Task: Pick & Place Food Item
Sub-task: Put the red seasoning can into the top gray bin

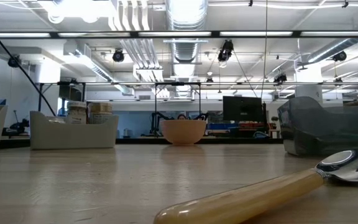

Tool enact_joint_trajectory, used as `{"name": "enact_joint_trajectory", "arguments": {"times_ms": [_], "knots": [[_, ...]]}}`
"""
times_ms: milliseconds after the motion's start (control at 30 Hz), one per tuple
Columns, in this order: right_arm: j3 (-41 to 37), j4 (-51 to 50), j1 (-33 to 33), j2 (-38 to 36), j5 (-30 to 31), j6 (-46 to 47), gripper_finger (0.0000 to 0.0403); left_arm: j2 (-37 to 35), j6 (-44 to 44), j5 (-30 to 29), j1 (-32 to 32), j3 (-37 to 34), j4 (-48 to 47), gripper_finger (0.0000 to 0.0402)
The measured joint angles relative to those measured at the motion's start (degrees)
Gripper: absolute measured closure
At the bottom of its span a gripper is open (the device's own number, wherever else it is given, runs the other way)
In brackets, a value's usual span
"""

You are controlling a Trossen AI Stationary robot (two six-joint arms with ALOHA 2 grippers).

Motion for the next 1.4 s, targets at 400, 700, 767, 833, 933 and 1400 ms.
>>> {"name": "enact_joint_trajectory", "arguments": {"times_ms": [400, 700, 767, 833, 933, 1400], "knots": [[0.0, -16.3, -1.5, 1.3, 5.2, 0.5, 0.0230, 9.1, -5.3, -8.0, -0.1, 13.5, -36.6, 0.0105], [0.0, -20.3, -1.7, 4.9, 6.5, 4.1, 0.0232, 17.2, -5.7, -7.4, -0.2, 20.3, -48.0, 0.0103], [0.0, -20.2, -1.7, 5.6, 6.7, 4.2, 0.0232, 19.0, -6.2, -6.6, -0.1, 21.6, -49.7, 0.0098], [0.0, -20.3, -1.6, 6.2, 6.3, 4.2, 0.0232, 21.0, -6.5, -5.8, -0.1, 22.6, -52.9, 0.0087], [0.0, -20.3, -1.5, 7.0, 6.1, 4.2, 0.0232, 24.3, -7.2, -6.3, -0.2, 23.4, -56.5, 0.0065], [0.0, -23.8, -1.6, 7.1, 3.0, 5.7, 0.0232, 28.2, -4.5, -5.2, -0.1, 24.9, -60.3, 0.0038]]}}
